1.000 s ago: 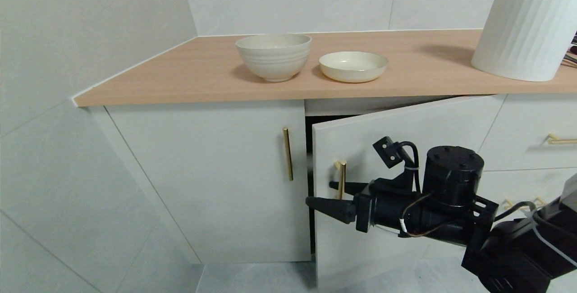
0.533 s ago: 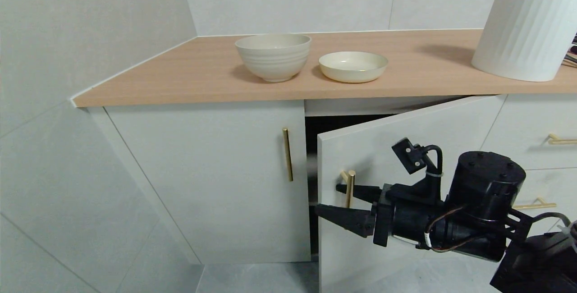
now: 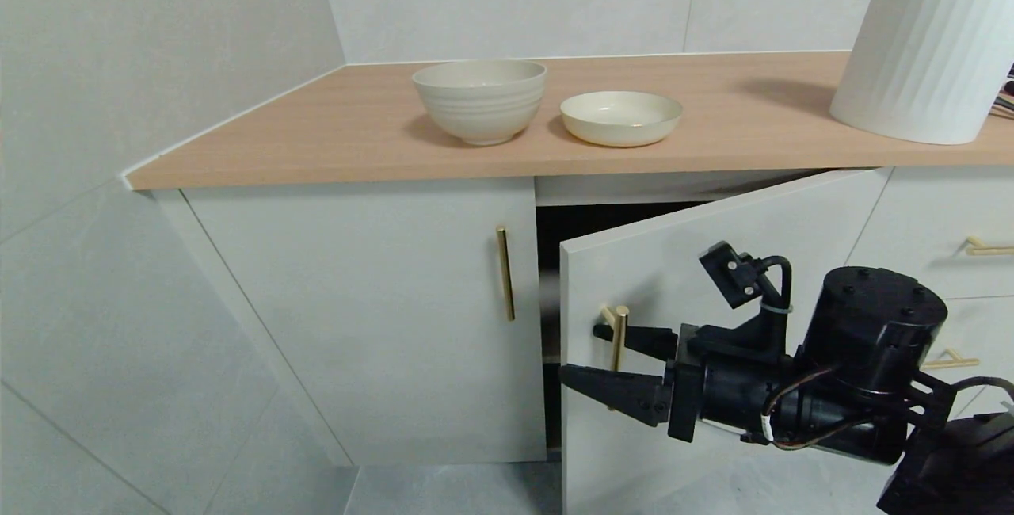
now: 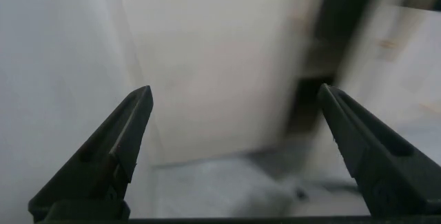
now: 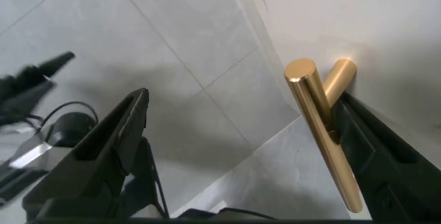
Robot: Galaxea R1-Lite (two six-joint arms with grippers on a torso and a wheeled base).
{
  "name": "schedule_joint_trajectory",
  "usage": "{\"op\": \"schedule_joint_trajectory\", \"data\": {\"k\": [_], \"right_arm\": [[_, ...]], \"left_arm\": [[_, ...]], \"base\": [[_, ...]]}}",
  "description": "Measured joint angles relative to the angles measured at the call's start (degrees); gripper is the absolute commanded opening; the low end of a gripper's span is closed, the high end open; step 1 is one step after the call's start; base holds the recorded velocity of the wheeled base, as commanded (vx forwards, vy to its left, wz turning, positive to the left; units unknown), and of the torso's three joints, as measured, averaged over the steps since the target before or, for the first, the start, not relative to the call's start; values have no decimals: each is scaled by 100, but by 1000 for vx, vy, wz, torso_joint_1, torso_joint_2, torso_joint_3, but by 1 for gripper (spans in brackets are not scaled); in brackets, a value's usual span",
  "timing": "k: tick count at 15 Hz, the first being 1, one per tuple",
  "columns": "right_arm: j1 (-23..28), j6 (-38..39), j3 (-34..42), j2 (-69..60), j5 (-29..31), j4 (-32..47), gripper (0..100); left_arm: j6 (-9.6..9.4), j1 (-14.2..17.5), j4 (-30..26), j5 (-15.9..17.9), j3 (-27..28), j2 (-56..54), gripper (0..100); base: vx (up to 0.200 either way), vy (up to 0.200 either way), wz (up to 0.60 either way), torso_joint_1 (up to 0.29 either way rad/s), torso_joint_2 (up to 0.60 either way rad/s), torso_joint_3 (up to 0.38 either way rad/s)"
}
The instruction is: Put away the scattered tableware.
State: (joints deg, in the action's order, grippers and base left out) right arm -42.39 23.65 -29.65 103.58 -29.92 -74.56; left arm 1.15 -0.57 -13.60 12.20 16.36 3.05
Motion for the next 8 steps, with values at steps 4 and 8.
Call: {"op": "schedule_joint_trajectory", "data": {"k": [4,8], "right_arm": [[0,-9,60,-15,-88,0,100],[2,-11,73,-33,-110,16,100]], "left_arm": [[-6,-116,-475,1256,1225,1584,100],[-49,-457,-126,2209,2065,3747,100]], "base": [[0,0,0,0,0,0],[0,0,0,0,0,0]]}}
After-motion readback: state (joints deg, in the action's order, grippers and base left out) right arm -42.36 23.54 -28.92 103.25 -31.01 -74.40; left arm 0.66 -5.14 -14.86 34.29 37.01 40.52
